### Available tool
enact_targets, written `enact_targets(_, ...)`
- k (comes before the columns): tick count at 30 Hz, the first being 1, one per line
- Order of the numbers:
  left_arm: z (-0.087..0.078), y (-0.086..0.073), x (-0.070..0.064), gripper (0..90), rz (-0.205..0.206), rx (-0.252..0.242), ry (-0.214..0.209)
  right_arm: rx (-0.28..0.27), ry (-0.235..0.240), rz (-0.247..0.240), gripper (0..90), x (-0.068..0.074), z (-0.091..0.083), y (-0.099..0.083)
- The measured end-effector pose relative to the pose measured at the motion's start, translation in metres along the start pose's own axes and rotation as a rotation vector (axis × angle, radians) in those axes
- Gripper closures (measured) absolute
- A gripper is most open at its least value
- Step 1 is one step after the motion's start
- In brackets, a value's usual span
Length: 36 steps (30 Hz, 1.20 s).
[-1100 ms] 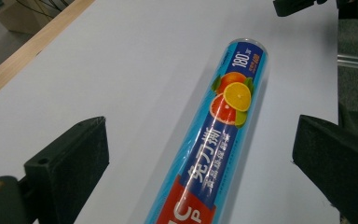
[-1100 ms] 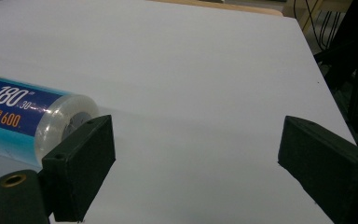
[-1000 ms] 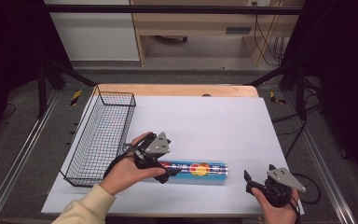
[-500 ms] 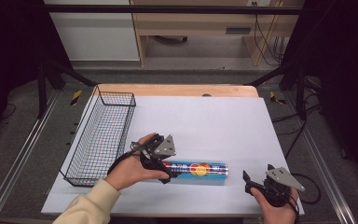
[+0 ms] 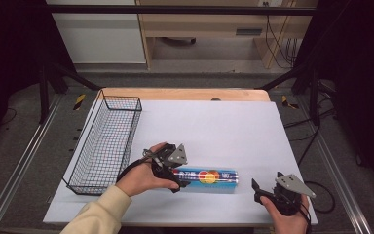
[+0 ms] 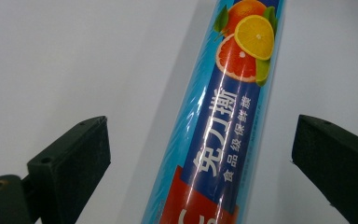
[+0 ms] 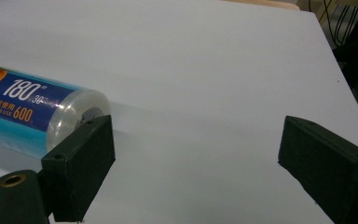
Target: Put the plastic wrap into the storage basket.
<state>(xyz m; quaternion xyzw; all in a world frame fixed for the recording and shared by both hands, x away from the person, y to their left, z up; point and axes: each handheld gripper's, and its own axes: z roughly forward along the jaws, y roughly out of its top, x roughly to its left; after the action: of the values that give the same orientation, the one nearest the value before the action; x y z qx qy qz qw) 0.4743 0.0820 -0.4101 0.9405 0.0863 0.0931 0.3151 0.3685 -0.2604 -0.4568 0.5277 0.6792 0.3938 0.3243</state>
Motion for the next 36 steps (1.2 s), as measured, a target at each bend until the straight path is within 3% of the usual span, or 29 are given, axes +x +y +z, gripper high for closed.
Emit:
enact_targets(9,0.004,0.0,-0.001,4.5,0.036,0.046,-0.005,0.008,-0.003,0.01,10.4,-0.001,0.0,-0.001)
enact_targets(28,0.017,-0.008,0.002,8.1,0.049,0.097,-0.019,0.009,-0.001,0.014,10.5,-0.001,0.0,-0.001)
enact_targets(36,0.025,-0.017,0.001,13.8,0.071,0.152,-0.057,0.013,0.007,0.01,10.5,0.0,0.001,-0.001)
